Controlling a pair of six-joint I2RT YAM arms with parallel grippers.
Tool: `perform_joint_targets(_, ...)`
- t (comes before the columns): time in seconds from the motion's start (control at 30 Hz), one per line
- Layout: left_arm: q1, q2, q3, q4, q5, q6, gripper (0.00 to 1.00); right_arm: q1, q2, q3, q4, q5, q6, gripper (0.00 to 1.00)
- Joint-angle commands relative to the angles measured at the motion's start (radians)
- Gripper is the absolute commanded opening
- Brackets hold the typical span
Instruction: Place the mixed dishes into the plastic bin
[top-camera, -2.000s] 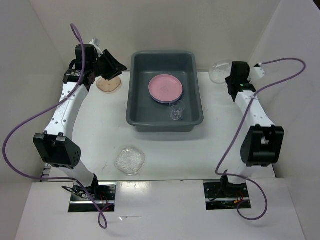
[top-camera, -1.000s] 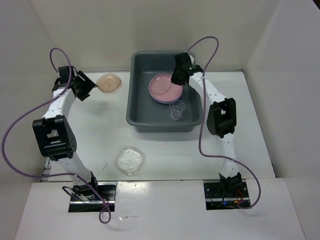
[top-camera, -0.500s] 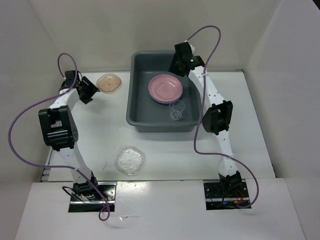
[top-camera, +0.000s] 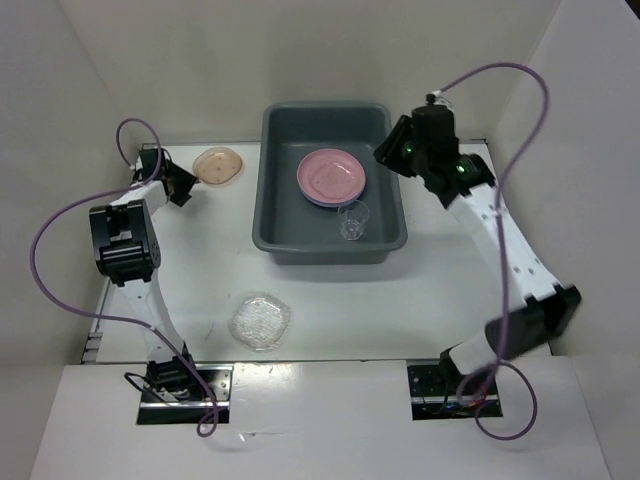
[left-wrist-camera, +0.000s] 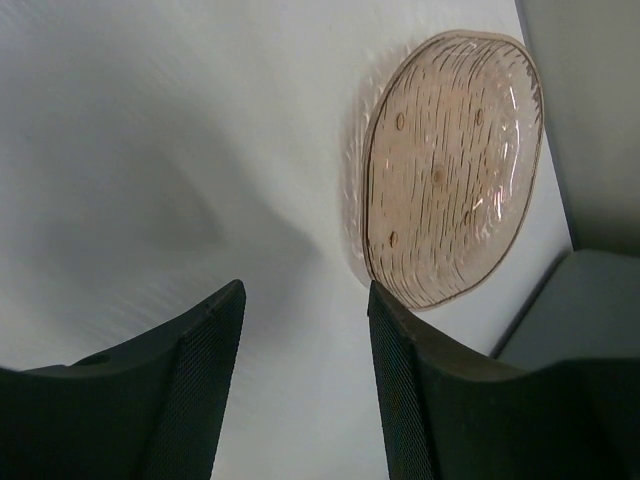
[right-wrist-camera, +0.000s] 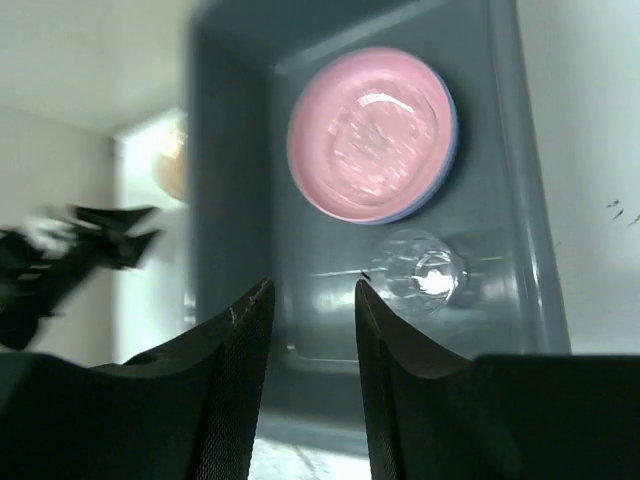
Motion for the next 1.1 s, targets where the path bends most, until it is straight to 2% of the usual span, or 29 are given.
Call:
perform_joint_targets(0.0,0.0,0.032,0.024,0.12,-0.06,-0.09,0.6,-0.005,-0.168,-0.136,0.106,0.03,0.084,0.43)
perform_joint_targets(0.13,-0.011,0.095,0.036,0.169,-0.06,-0.163,0.6,-0.005,-0.348,-0.232,0.097,0.043,0.133,0.43)
perform_joint_targets(0.43,-0.046,0.25,0.191,0.169,-0.049,-0.217,0.6,-0.005,-0.465,-0.353,0.032,0.043,0.184,0.43)
perform_joint_targets(0.5,-0.056,0.294,0.246,0.14,-0.04,-0.226,0.52,-0.005,-0.475,-0.353,0.014,0.07,0.195,0.43)
perform_joint_targets(0.53,-0.056,0.307,0.261,0.13,-0.029,-0.226,0.44,-0.005,-0.475,-0.353,0.003,0.07,0.195,0.43)
perform_joint_targets(0.63,-0.056,0.307,0.272,0.094,-0.029,-0.226,0.03,-0.005,-0.465,-0.333,-0.006,0.087,0.195,0.43)
perform_joint_targets(0.67,-0.056,0.296,0.263,0.077,-0.058,-0.226,0.0,-0.005,-0.465,-0.333,-0.006,0.096,0.195,0.43)
perform_joint_targets(0.83,-0.044,0.172,0.263,-0.016,-0.158,-0.174,0.0,-0.005,-0.454,-0.333,0.043,0.067,0.185,0.43)
perform_joint_targets(0.93,-0.031,0.03,0.235,-0.032,-0.216,-0.162,0.0,-0.005,-0.454,-0.342,0.078,0.035,0.175,0.43)
perform_joint_targets(0.97,-0.031,-0.006,0.235,-0.032,-0.216,-0.15,0.0,-0.005,-0.454,-0.342,0.078,0.035,0.175,0.43)
perform_joint_targets(1.07,-0.031,-0.076,0.339,-0.049,-0.041,-0.102,0.0,-0.005,-0.48,-0.38,0.1,0.024,0.156,0.43)
